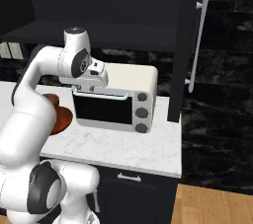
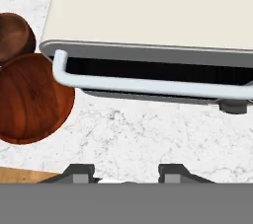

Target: Pick up the bowls on the counter and stack them on top of one another in the open cabinet. Place the smaller bowl on top of the larger bowl.

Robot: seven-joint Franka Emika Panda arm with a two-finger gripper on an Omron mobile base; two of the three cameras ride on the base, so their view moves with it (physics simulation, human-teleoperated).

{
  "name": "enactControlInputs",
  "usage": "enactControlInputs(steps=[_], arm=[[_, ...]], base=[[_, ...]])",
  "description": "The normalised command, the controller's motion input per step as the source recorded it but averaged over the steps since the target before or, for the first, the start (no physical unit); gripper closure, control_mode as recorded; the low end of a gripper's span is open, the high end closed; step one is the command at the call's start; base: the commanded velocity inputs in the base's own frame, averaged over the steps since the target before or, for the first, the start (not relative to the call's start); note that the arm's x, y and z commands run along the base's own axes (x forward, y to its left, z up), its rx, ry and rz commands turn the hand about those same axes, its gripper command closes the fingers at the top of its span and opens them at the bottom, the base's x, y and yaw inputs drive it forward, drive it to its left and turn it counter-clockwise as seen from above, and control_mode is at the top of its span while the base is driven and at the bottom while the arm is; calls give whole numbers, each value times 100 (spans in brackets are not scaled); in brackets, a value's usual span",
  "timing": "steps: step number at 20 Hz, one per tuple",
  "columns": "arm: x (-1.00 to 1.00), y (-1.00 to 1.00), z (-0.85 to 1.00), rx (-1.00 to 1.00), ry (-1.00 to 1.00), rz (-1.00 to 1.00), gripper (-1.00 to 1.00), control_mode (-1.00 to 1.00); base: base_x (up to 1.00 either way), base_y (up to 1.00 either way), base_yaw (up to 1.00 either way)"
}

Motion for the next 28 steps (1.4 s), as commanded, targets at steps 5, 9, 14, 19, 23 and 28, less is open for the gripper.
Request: enactControlInputs(steps=[5,9,14,19,23,28], arm=[[-24,13,0,-1,-1,3,-100,-100],[-43,47,0,0,-3,11,-100,-100],[-56,51,0,-1,-11,14,-100,-100],[-27,76,-1,-4,-9,13,-100,-100],[-1,92,-2,-4,-4,12,-100,-100],[4,89,-2,-7,0,13,-100,-100]], base=[[0,0,0],[0,0,0],[0,0,0],[0,0,0],[0,0,0],[0,0,0]])
